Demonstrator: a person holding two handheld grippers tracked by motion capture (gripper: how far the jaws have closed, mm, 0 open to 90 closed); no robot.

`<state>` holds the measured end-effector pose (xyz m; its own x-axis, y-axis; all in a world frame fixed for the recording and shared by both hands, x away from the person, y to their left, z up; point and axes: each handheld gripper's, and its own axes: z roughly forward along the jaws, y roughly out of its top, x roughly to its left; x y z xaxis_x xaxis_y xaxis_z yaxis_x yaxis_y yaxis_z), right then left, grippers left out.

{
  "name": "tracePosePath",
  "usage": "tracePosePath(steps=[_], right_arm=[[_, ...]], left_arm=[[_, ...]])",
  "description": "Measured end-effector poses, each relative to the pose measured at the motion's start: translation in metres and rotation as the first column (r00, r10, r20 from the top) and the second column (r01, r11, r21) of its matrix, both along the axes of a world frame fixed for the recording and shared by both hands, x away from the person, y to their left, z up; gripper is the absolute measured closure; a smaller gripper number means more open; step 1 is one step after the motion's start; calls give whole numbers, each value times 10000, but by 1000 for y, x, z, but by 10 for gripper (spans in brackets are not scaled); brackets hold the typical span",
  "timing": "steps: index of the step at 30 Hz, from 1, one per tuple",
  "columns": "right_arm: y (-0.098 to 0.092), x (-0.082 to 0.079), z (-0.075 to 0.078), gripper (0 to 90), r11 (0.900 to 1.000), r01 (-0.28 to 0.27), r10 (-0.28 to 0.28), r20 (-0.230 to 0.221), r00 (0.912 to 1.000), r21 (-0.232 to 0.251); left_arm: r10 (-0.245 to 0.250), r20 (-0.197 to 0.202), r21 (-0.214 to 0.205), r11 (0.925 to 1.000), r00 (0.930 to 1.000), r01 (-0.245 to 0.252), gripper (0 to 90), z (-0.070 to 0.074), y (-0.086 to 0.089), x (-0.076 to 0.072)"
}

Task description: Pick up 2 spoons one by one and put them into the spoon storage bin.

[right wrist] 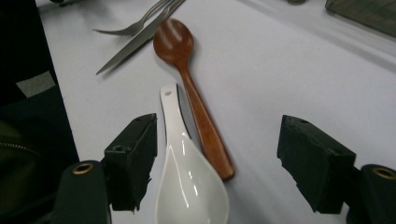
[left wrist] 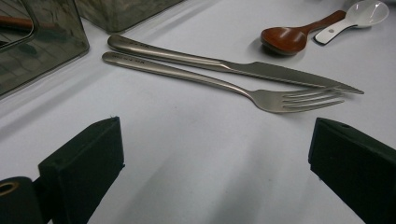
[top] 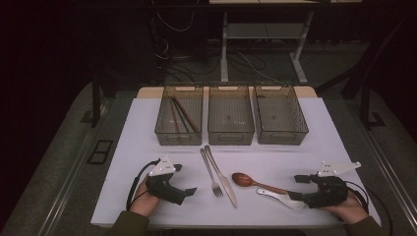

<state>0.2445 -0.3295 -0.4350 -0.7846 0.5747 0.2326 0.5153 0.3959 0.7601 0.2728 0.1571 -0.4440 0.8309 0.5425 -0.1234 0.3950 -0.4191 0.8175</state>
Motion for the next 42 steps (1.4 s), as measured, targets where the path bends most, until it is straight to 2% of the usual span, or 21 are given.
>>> tracePosePath(steps=[16,21,28,31,36,42], right_arm=[[8,-3,-6,369,9952,-596,568,-379,9977,-774],[8,-5,-6,411,9910,-770,715,-530,9960,-1096],[10,-7,-8,459,9798,-1189,1091,-686,9917,-1605],[11,-8,-9,508,9736,-1286,1180,-666,9908,-1886],[10,-9,-8,591,9674,-1472,1371,-627,9886,-2060],[10,-8,-9,717,9657,-1851,1706,-926,9810,-1820]], left_arm=[[14,72,76,10000,10000,-15,21,0,-1,0],[-10,62,80,10000,10000,9,21,0,-1,-1],[-33,58,57,10000,10000,32,21,0,-1,-1],[-72,55,53,10000,10000,72,21,0,-1,-1],[-104,51,85,9999,9999,104,21,0,-1,-1],[-146,52,118,9998,9999,145,21,-1,-2,-1]])
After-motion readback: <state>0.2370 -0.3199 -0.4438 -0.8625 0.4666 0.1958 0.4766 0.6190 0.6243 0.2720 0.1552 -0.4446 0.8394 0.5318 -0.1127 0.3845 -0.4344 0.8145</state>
